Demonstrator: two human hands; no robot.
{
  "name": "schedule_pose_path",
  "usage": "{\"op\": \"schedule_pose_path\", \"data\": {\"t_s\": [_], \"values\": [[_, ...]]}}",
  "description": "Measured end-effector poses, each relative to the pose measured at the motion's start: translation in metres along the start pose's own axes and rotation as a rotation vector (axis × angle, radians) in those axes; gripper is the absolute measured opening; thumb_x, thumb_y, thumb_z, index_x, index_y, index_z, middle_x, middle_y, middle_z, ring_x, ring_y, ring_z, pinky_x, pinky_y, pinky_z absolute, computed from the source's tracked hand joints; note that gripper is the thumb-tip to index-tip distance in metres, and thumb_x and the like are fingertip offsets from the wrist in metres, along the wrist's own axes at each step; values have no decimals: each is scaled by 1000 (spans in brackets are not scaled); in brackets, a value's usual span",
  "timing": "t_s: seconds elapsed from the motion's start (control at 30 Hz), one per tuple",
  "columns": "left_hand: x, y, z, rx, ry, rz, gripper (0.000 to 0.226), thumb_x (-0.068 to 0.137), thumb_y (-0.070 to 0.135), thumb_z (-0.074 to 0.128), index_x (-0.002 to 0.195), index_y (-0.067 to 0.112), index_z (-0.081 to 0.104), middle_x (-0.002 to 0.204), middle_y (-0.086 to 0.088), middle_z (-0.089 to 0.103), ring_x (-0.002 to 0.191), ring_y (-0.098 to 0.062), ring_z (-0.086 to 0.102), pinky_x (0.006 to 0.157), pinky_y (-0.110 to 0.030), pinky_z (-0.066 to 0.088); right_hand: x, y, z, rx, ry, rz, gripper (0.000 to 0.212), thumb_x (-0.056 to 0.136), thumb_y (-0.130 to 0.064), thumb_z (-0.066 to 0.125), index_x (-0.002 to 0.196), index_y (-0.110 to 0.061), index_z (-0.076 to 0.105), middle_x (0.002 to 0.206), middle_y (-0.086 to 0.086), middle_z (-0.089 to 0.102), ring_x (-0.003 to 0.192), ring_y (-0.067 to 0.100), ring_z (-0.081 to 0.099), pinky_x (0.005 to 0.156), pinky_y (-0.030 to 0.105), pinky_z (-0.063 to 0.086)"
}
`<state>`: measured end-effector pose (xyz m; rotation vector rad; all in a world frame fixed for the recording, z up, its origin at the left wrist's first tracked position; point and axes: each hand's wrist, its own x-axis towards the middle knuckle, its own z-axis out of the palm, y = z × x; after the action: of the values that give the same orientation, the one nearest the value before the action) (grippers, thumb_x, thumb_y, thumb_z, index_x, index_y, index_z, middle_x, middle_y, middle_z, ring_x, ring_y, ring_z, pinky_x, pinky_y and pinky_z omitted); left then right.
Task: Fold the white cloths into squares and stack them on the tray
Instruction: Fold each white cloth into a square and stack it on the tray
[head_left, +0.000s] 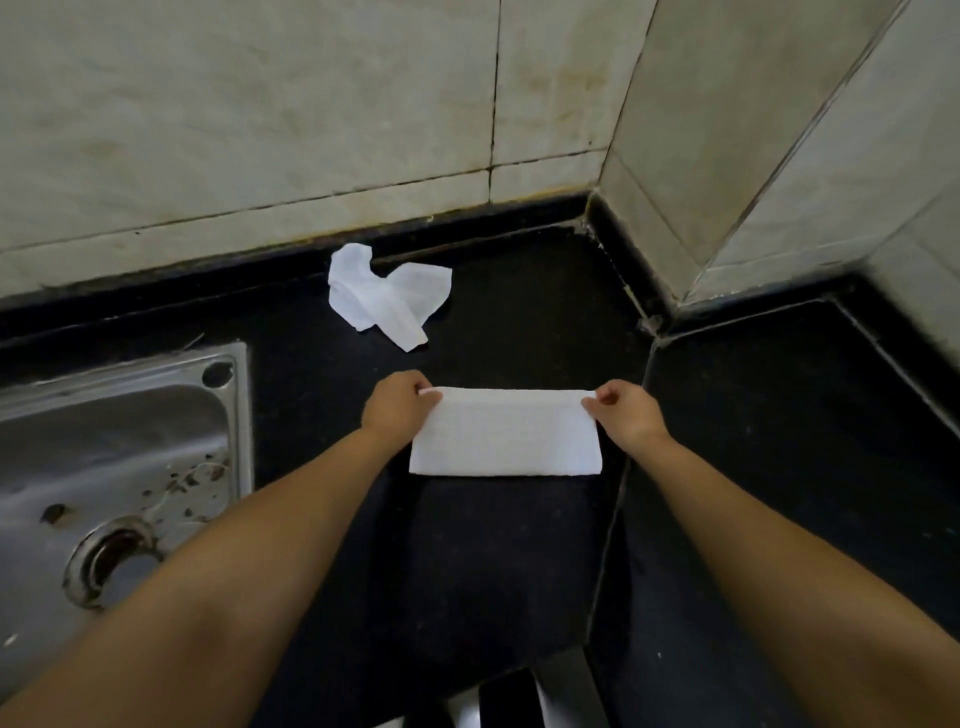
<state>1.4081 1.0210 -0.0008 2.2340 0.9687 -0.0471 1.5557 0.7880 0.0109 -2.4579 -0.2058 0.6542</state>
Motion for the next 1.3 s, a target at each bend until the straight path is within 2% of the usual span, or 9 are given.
{"op": "schedule_pose_path", "data": {"t_s": [0.1,0.23,0.4,0.53,0.73,0.87,1.07,1.17,1.3], "values": [[8,-4,7,136,36,34,16,90,25,58,93,11,66,106,-9,57,101,-27,55,88,-41,47,10,-1,7,-161,9,16,11,91,-35,57,90,-24,57,94,-1,61,103,24,59,102,43,40],[8,-4,12,233,58,106,13,91,20,56,99,10,58,112,-9,52,109,-27,46,89,-39,41,10,-1,11,-343,86,-61,21,91,-34,56,106,-20,57,113,5,60,109,25,55,96,41,35],[5,-2,5,256,-99,66,28,92,19,54,119,14,52,115,-8,57,111,-27,52,95,-42,43,-11,-10,12,-428,158,-235,39,91,-29,56,127,-18,47,124,7,52,119,27,47,98,42,36],[-16,-18,-2,258,-223,64,14,89,24,58,98,14,62,106,-10,62,99,-26,59,89,-41,49,-57,-30,35,-297,-53,-511,20,92,-20,53,109,-14,62,107,6,59,101,23,56,90,36,45],[-55,-43,-4,97,-208,57,6,88,23,60,87,17,58,84,1,59,79,-17,57,75,-35,50,-133,-43,95,-449,-280,-717,28,95,-34,50,114,-16,61,111,3,59,103,21,54,86,31,43],[-64,-47,-7,74,-193,60,7,89,22,58,91,16,55,80,1,57,76,-18,57,75,-38,50,-154,-26,120,-557,-239,-675,42,88,-49,55,114,-17,53,113,2,54,105,21,48,87,33,39],[-65,-39,-14,-120,-266,7,26,93,15,56,119,16,53,100,-5,56,84,-19,57,69,-24,49,-155,-30,129,-629,-154,-686,24,98,-27,43,111,-10,54,112,8,57,105,26,52,89,35,37],[-61,-20,-23,-315,-355,-80,26,94,9,48,114,18,62,92,-1,57,65,-11,51,52,-16,40,-148,-32,115,-382,-176,-552,19,95,-22,46,102,-9,58,102,6,62,94,23,58,87,34,43],[-47,17,-34,-555,-483,-226,20,91,9,51,99,9,69,79,-4,58,64,-11,49,58,-23,39,-128,-29,76,34,-172,-325,9,92,-18,55,98,-14,60,86,-4,58,74,6,53,65,14,39]]}}
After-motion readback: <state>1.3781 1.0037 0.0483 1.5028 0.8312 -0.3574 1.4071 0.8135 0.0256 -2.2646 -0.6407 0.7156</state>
